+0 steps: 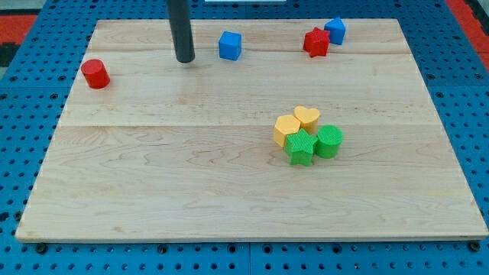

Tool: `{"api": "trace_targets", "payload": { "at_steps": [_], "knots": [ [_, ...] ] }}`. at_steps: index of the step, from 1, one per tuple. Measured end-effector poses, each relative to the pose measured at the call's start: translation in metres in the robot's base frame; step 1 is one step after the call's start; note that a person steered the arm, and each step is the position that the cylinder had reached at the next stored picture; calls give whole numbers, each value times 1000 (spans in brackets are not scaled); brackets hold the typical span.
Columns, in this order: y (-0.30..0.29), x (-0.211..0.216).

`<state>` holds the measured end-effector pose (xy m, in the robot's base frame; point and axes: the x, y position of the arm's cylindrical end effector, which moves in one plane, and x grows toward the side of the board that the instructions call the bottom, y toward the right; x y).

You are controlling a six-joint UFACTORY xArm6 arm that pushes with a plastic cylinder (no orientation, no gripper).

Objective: Push the red circle a bit up

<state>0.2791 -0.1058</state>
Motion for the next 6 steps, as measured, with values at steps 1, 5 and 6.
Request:
{"api": "trace_targets", "payload": {
  "at_steps": [1,5,6],
  "knots": [
    [89,-25],
    [-136,108],
    [-174,73]
  ]
}}
